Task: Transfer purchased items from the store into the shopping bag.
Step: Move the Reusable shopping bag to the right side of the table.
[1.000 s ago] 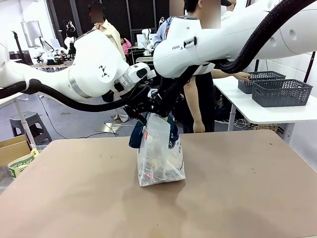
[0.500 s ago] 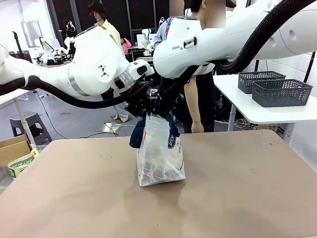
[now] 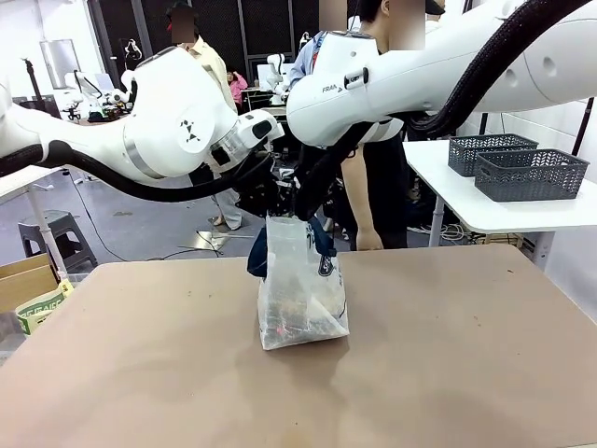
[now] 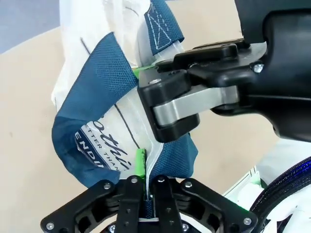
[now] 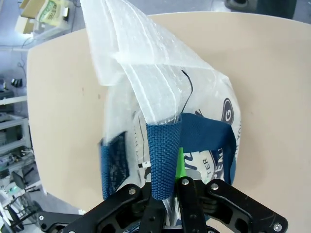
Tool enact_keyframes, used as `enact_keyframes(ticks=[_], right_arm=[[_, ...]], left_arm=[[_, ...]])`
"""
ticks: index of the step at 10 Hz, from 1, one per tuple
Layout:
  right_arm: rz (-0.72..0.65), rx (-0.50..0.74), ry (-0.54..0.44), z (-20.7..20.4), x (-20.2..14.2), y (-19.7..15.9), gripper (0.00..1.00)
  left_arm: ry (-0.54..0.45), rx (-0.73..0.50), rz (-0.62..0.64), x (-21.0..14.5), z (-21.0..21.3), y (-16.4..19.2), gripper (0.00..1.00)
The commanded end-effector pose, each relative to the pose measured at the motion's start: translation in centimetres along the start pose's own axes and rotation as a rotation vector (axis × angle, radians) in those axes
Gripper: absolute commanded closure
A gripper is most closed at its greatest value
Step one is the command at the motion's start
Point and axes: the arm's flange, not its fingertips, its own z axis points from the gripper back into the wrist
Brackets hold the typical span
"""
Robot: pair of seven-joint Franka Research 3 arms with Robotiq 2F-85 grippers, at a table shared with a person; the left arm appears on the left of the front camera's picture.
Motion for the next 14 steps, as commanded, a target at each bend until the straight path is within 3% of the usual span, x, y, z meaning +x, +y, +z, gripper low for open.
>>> enact_keyframes(ticks=[1,5,6,11,13,14], right_arm=[[0.053,0.061,0.011,0.2,-0.1,-0.6,1.00],[0.102,0.092,-0.006,0.9,-0.4,-1.1,1.00],[0.111,0.112,-0.011,1.2,-0.4,-1.2,0.94],[0.088,0.162,-0.082,4.0,-0.7,-3.3,0.00],[0.100,0.189,-0.092,5.3,-0.9,-5.9,0.00],[0.173,0.242,-0.067,5.8,-1.1,-7.5,0.00]], left_arm=[[-0.004,0.033,-0.006,-0.3,0.5,0.2,1.00],[0.006,0.068,-0.043,-0.2,0.3,-0.5,1.00],[0.001,0.011,-0.021,-0.1,0.1,-0.3,1.00],[0.001,0.011,-0.021,-0.1,0.1,-0.3,1.00],[0.001,0.011,-0.021,-0.1,0.1,-0.3,1.00],[0.001,0.011,-0.021,-0.1,0.1,-0.3,1.00]])
